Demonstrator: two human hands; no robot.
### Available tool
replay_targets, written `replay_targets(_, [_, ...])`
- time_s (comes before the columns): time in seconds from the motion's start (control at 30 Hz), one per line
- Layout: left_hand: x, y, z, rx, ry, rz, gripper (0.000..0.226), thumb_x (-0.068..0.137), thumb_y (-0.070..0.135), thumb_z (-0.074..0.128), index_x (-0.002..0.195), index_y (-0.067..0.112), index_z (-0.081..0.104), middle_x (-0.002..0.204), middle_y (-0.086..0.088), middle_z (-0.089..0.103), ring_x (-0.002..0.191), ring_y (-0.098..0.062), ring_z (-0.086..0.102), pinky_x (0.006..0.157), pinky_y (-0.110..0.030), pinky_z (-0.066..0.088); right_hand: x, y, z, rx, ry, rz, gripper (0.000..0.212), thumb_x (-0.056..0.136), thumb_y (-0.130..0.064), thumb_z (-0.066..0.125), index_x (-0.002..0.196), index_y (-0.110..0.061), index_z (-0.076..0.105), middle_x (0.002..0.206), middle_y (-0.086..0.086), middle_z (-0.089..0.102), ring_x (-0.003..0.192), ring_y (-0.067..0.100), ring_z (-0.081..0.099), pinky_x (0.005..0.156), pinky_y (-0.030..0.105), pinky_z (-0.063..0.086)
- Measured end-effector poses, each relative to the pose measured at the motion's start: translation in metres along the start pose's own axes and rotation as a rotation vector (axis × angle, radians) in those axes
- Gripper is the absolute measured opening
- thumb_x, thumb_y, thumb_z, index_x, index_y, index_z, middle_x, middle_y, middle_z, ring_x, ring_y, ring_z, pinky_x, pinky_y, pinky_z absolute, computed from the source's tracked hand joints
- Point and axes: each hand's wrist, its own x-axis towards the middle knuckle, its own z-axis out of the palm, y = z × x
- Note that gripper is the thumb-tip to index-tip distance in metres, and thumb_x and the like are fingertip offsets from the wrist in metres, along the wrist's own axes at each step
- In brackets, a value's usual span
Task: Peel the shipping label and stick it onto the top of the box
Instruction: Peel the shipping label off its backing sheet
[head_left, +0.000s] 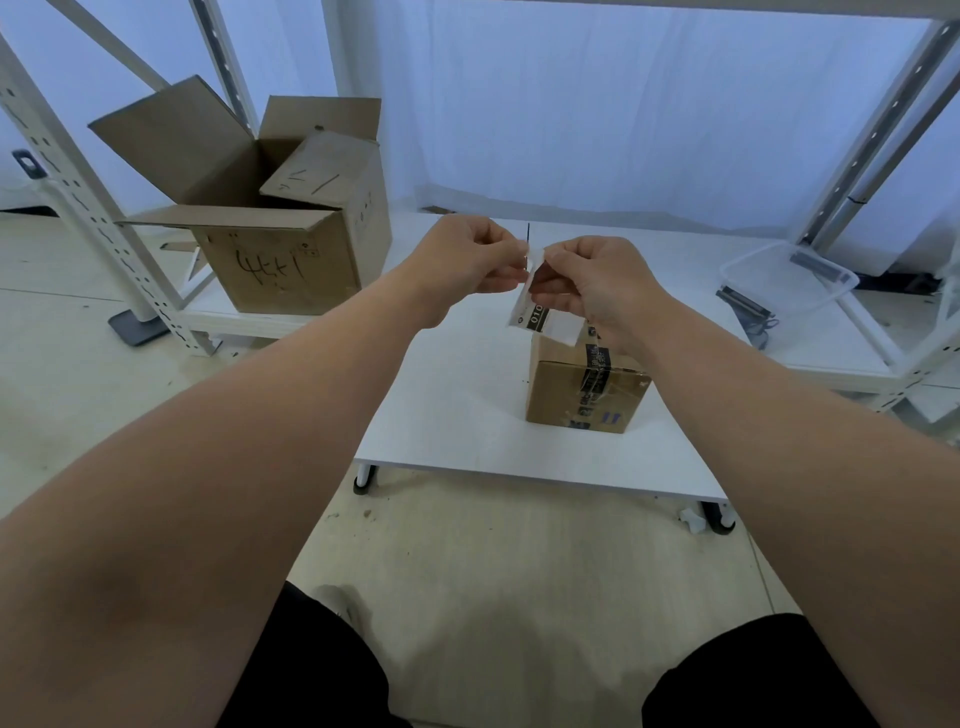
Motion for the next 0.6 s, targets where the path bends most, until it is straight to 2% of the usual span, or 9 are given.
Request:
replay_targets(0.1, [0.0000, 0.0001, 0.0022, 0.050, -0.050, 0.021, 0.022, 0.083, 0.026, 0.071, 0.091, 0.008, 0.061, 0.084, -0.004, 0.068, 0.078, -0.011, 0.068, 0.078, -0.025, 0.058, -0.0004, -0.0013, -0.0003, 0.011, 0.011, -0.001, 0.012, 0.092, -0.010, 0.057, 0.086, -0.003, 0.064, 0.080, 0.011, 0.067, 0.074, 0.020, 0.068, 0.074, 0.030, 0.061])
replay_targets(0.23, [-0.0002, 0.0003, 0.0054, 0.088, -0.053, 0.054, 0.012, 0.083, 0.016, 0.071, 0.081, 0.011, 0.060, 0.085, -0.007, 0.066, 0.082, -0.016, 0.065, 0.082, -0.029, 0.057, -0.0007, -0.0020, 0.0017, 0.059, 0.010, 0.003, 0.011, 0.091, -0.009, 0.058, 0.083, -0.004, 0.064, 0.083, 0.013, 0.069, 0.075, 0.021, 0.069, 0.076, 0.032, 0.060])
replay_targets(0.43, [0.0000, 0.0003, 0.0024, 0.053, -0.052, 0.038, 0.011, 0.087, 0.009, 0.064, 0.077, 0.009, 0.061, 0.081, -0.008, 0.065, 0.078, -0.019, 0.065, 0.079, -0.028, 0.058, 0.0002, -0.0017, 0.0020, 0.054, -0.023, 0.008, 0.018, 0.095, -0.013, 0.053, 0.085, -0.004, 0.064, 0.084, 0.014, 0.069, 0.076, 0.023, 0.069, 0.077, 0.032, 0.060])
replay_targets(0.5, [-0.0003, 0.0000, 0.0004, 0.052, -0.052, 0.032, 0.012, 0.089, 0.011, 0.062, 0.077, 0.010, 0.061, 0.079, -0.005, 0.065, 0.075, -0.015, 0.065, 0.078, -0.026, 0.058, 0.0008, -0.0022, 0.0017, 0.029, 0.003, -0.006, 0.019, 0.095, -0.016, 0.052, 0.087, -0.005, 0.064, 0.083, 0.012, 0.067, 0.072, 0.021, 0.067, 0.071, 0.028, 0.060])
replay_targets(0.6, [0.0005, -0.0012, -0.0033, 0.085, -0.066, 0.006, 0.013, 0.090, 0.017, 0.062, 0.078, 0.012, 0.062, 0.081, -0.003, 0.068, 0.079, -0.013, 0.065, 0.084, -0.028, 0.056, 0.0025, 0.0006, -0.0027, -0.182, 0.058, -0.095, 0.015, 0.092, -0.016, 0.060, 0.105, -0.010, 0.060, 0.090, 0.004, 0.056, 0.068, 0.014, 0.061, 0.057, 0.019, 0.056])
